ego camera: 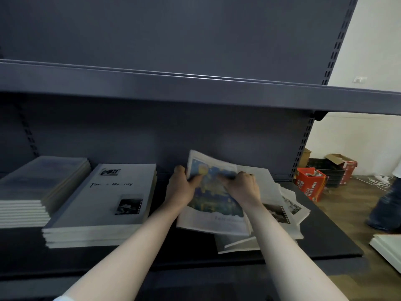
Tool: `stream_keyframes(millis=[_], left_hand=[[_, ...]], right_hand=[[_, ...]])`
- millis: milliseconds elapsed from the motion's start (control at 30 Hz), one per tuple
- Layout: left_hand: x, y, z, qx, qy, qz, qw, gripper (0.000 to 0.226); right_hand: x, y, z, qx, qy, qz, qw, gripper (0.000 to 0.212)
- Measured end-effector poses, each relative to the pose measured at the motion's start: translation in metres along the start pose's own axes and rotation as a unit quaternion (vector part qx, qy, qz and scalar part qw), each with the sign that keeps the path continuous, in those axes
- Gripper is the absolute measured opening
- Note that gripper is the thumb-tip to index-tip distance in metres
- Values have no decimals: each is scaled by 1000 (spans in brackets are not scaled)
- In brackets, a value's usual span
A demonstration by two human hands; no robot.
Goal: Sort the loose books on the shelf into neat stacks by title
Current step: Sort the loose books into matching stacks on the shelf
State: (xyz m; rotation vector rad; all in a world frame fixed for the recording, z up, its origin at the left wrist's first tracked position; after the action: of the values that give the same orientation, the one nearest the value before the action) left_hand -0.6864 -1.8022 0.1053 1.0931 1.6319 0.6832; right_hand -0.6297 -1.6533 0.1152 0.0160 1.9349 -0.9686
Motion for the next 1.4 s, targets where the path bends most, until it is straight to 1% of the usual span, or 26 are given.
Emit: stream_keyframes(millis=[100,200,267,367,567,633,700,767,833,900,1033,1100,1233,1400], left_hand=[[-31,-10,-3,14,40,26,999,32],[-65,-21,-8,14,60,34,998,29],[-88,-31,-13,9,68,26,997,29],[-123,-49,-20,-16,65,18,998,29],[-196,-93,-30,-45,63,-4,997,32],[-221,-107,-32,-59,64,-11,996,30],[-244,-122,-36,-75,55,-23,995,34],[-265,-136,-39,-81,43,-35,995,38],[-284,-146,-40,-86,37,-51,994,35],[-300,-154,-41,-91,34,-59,994,32],[-321,-166,-44,-93,27,-37,995,23],[-329,-170,-46,-89,25,-29,995,23],[-340,-180,-52,-72,22,-45,996,30],[-349,-194,-58,-52,24,-69,996,25]], right_hand=[[16,-24,6,3,-22,-49,999,71],[32,-49,19,-21,-39,-88,995,65],[42,-66,32,-42,-60,-129,989,59],[61,-92,52,-57,-83,-182,978,61],[106,-152,90,-61,-87,-184,977,62],[121,-173,103,-57,-86,-182,978,58],[134,-192,116,-54,-86,-176,979,53],[149,-210,125,-53,-85,-168,981,57],[163,-225,132,-51,-82,-162,982,62],[175,-238,138,-49,-86,-163,982,63],[192,-259,143,-43,-91,-152,983,62],[199,-266,141,-37,-90,-149,984,61],[219,-276,136,-11,-97,-158,983,59],[246,-286,133,10,-107,-148,983,62]])
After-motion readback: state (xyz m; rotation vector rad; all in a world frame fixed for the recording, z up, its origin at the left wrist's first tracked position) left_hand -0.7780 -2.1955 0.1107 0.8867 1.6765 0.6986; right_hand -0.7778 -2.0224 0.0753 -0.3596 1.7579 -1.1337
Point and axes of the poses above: each hand's wrist, its own z-axis away from the middle knuckle, its own x-axis out of the palm, y = z × x, the point moved 2 cm from there along -z, towards the middle knuckle, and after that the axes turned 8 degrees about y, right-handed, at the moved point
